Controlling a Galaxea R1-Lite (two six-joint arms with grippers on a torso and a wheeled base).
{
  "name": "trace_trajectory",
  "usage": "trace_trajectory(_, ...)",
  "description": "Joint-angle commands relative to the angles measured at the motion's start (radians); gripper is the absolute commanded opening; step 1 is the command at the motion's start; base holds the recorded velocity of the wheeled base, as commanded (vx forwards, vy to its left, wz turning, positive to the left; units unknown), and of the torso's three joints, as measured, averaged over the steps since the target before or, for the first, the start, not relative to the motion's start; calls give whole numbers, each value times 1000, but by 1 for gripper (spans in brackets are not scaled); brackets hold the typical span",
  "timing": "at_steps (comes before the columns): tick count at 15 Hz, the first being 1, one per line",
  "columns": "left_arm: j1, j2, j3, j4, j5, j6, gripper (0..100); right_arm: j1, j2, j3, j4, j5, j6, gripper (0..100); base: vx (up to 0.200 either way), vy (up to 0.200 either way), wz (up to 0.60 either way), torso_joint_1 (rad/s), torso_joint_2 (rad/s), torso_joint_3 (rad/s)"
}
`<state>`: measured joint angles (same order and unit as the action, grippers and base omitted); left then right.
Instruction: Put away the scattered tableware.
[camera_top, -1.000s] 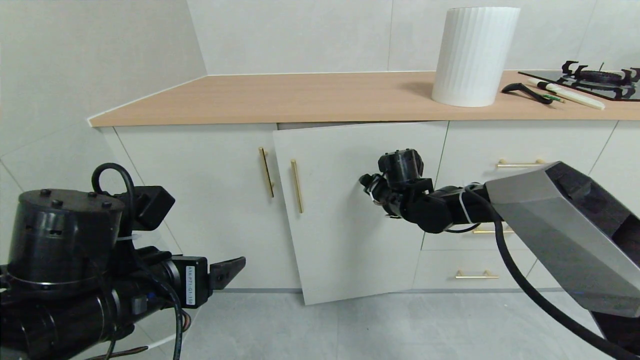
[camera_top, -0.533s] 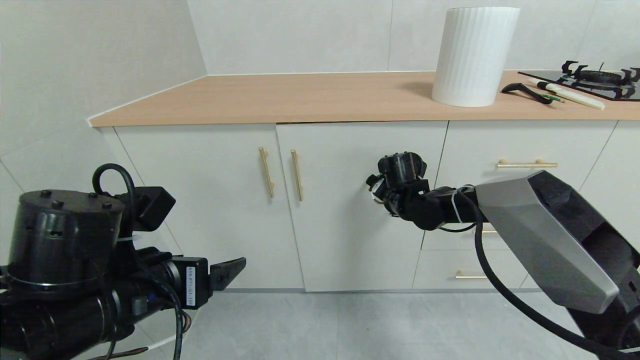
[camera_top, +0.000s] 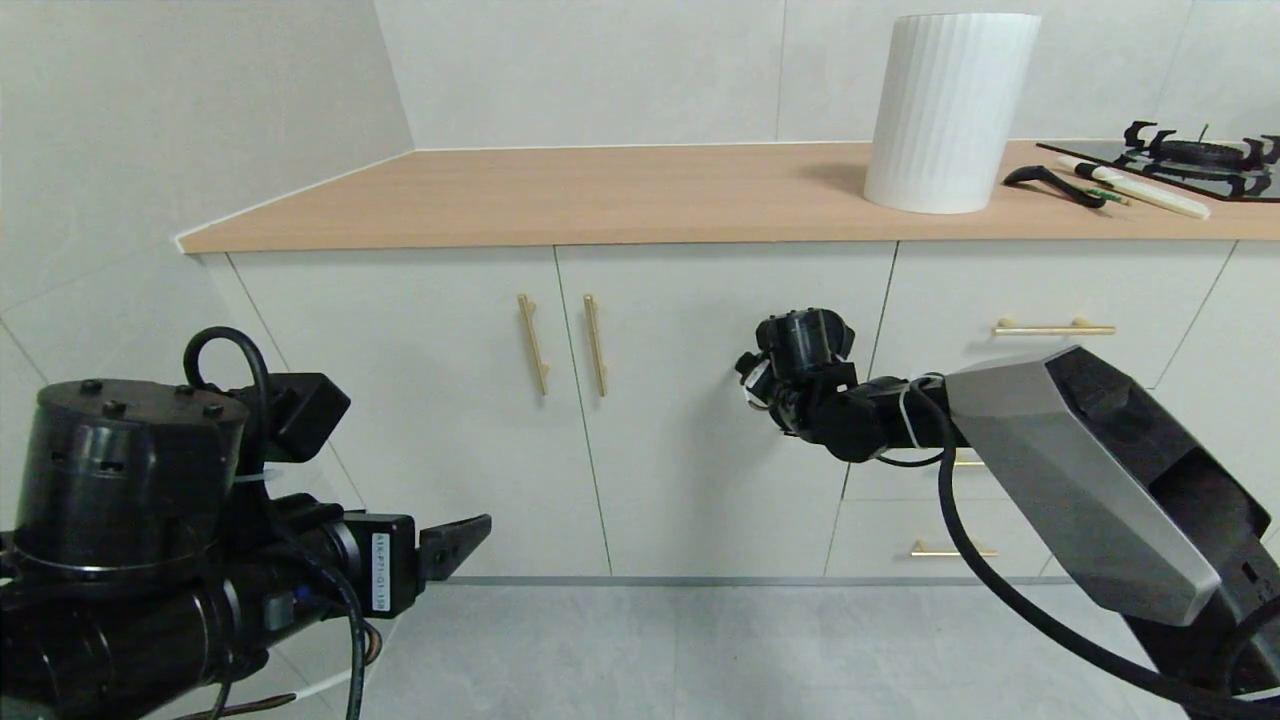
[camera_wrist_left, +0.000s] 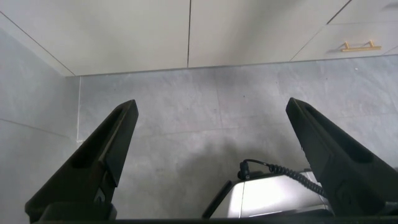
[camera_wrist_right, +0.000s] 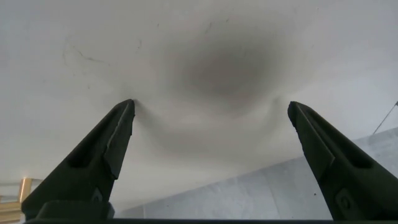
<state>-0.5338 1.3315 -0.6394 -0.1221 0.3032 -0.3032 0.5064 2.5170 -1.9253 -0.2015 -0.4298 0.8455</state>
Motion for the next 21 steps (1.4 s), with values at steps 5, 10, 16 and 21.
trace_trajectory(5, 0, -5, 0, -1, 1, 1, 100, 44, -365, 476, -27, 336, -28, 100, 0, 0, 0, 0, 0, 0)
trace_trajectory(10, 0, -14, 1, -1, 1, -1, 100, 44, -478, 621, -134, 367, -138, 100, 0, 0, 0, 0, 0, 0)
trace_trajectory(16, 25, -216, 18, -1, 1, 3, 100, 35, -1081, 1043, -179, 321, -410, 100, 0, 0, 0, 0, 0, 0)
trace_trajectory(21, 158, -583, 182, 4, -1, 121, 100, 32, -1592, 1299, -168, 209, -549, 100, 0, 0, 0, 0, 0, 0)
